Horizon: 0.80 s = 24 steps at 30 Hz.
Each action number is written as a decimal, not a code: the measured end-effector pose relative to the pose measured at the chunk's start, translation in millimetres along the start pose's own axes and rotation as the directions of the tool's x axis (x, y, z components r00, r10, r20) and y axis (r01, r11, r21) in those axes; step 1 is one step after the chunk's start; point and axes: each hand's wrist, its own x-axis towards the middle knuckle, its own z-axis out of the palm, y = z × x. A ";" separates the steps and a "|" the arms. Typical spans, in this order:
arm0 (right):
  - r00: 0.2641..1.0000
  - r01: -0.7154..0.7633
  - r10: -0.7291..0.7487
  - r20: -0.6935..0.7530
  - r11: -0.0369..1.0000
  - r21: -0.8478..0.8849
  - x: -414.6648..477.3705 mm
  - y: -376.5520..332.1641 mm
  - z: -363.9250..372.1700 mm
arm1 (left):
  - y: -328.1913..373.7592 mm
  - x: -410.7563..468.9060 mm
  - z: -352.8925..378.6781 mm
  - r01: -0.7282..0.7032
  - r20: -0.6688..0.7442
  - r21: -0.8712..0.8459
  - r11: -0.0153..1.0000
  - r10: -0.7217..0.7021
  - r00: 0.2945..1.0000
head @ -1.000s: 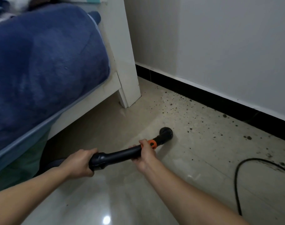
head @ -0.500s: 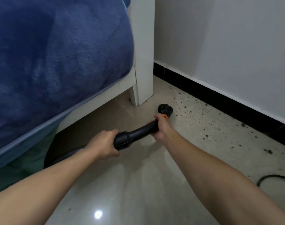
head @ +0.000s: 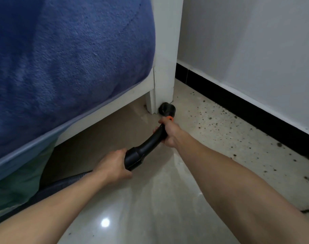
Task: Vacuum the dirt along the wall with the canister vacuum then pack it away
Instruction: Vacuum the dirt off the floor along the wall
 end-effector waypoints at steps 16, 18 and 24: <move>0.986 -0.163 0.164 0.035 0.886 0.435 -99.5 148.6 0.7 | -57.3 -51.9 -43.1 0.056 0.191 0.440 0.896 -0.154 0.969; 0.985 -0.171 0.169 0.041 0.897 0.407 -98.2 145.6 -5.3 | -51.9 -52.7 -41.7 0.056 0.229 0.440 0.896 -0.172 0.958; 0.993 -0.113 0.105 0.059 0.980 0.162 -82.7 78.5 6.9 | -40.3 -55.7 -44.9 0.118 0.285 0.239 0.964 -0.186 0.940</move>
